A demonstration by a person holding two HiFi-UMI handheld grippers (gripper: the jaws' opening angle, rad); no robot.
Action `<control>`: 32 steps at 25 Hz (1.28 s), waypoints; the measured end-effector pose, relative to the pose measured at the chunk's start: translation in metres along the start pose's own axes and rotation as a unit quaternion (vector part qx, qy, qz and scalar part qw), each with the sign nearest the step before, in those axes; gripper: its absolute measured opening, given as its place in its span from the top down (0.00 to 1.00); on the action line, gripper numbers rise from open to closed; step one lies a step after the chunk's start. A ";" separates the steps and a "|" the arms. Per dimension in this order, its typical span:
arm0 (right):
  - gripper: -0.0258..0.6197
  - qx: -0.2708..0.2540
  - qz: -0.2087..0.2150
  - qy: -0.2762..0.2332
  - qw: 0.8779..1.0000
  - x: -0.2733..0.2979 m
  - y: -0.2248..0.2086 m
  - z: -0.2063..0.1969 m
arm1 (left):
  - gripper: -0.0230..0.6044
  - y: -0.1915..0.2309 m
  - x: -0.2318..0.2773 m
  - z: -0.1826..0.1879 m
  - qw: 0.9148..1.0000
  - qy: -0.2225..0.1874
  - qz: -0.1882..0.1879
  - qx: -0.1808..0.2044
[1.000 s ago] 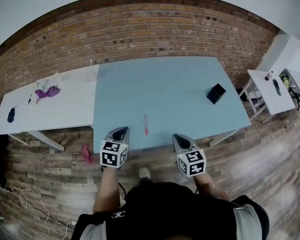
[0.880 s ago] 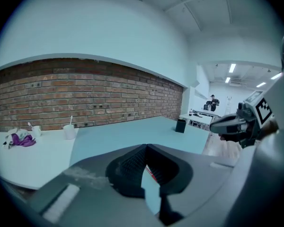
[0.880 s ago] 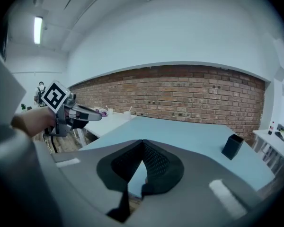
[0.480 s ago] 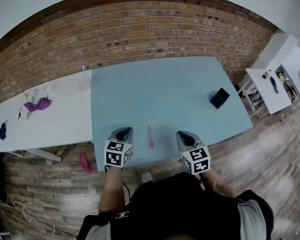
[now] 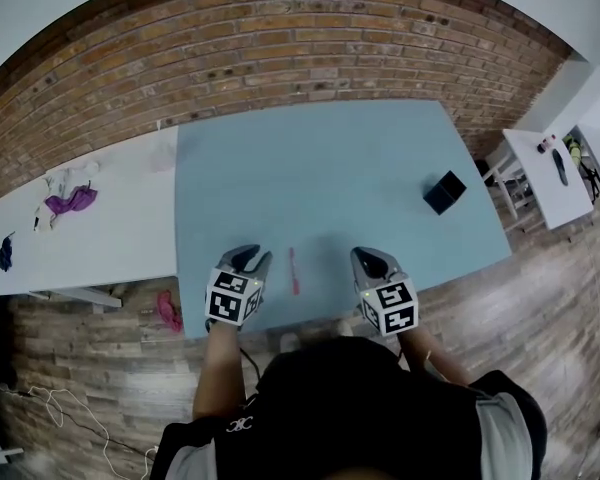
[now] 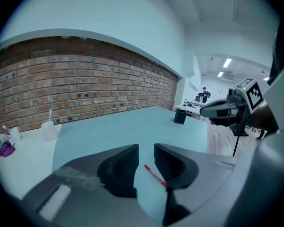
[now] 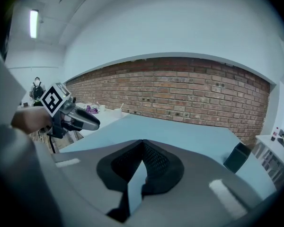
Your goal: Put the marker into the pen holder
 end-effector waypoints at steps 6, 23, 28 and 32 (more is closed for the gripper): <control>0.95 -0.002 0.028 -0.002 1.000 0.010 -0.017 -0.008 | 0.75 -0.008 0.024 -0.017 0.999 0.036 0.023 -0.002; 0.95 -0.015 0.077 0.037 0.996 0.002 -0.051 -0.052 | 0.66 -0.048 0.087 -0.118 0.987 0.137 0.065 -0.056; 0.95 -0.028 0.102 0.045 0.993 0.002 -0.051 -0.064 | 0.66 -0.049 0.090 -0.137 0.982 0.139 0.084 -0.091; 0.95 -0.033 0.113 0.049 0.992 0.000 -0.057 -0.072 | 0.66 -0.046 0.094 -0.147 0.978 0.138 0.102 -0.118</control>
Point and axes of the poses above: the fingertips, and each gripper's own axes: x forward along the fingers, y to its left, z out of its top, the point moved 4 cm from there along -x, backward along the fingers, and after that the axes turned 15 degrees about -x, right-handed, at the moved point
